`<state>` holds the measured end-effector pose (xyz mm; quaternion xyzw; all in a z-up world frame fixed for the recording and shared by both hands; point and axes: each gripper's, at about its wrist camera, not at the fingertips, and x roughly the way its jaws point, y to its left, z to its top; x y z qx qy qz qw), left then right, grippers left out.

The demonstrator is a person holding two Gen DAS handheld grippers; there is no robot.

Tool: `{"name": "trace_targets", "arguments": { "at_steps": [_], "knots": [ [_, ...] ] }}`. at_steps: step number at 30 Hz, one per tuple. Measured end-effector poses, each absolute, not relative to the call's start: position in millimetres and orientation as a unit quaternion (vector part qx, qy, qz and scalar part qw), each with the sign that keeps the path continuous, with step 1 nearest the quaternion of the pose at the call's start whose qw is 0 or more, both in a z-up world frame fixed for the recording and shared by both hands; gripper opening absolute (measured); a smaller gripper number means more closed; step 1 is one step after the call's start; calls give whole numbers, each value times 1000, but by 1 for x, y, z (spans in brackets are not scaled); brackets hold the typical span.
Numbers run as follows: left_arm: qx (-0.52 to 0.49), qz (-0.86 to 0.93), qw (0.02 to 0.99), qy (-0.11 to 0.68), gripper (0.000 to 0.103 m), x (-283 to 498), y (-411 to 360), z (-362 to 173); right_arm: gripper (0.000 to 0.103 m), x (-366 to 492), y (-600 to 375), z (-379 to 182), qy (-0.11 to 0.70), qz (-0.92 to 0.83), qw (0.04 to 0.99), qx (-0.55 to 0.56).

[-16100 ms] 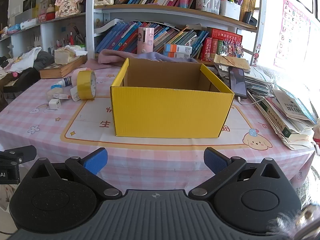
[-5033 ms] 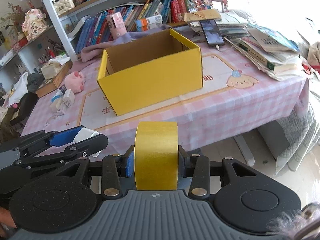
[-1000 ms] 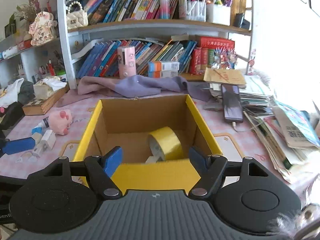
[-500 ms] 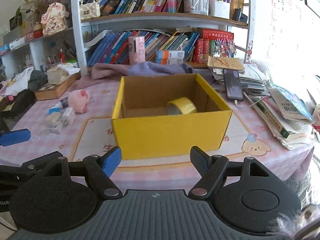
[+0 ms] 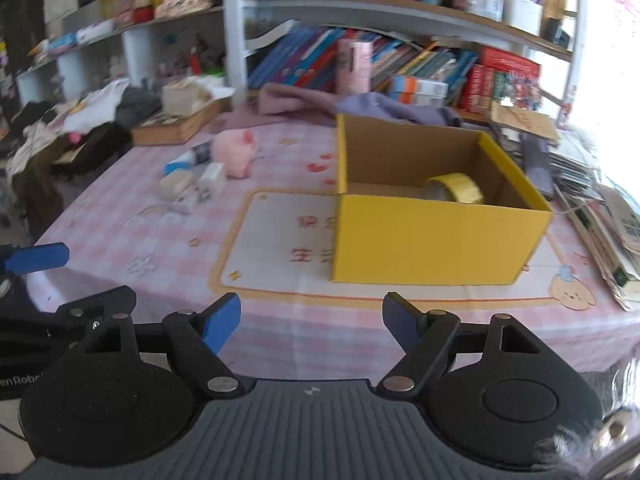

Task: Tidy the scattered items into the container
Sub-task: 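Withdraw both open grippers from the yellow box, then grasp the white charger with the right gripper while the left grasps the small white box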

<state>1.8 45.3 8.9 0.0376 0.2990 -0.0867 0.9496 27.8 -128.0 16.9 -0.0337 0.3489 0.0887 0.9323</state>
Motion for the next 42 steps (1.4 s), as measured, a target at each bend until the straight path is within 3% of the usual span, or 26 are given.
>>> {"name": "trace_targets", "arguments": {
  "at_steps": [26,42],
  "knots": [
    [-4,-2,947,321,84,-9,110,1,77,50,-48,14,364,183,909,-90],
    [1,10,939,344,84,64,126,-13,77,136,-23,-1,386,202,895,-91]
  ]
}}
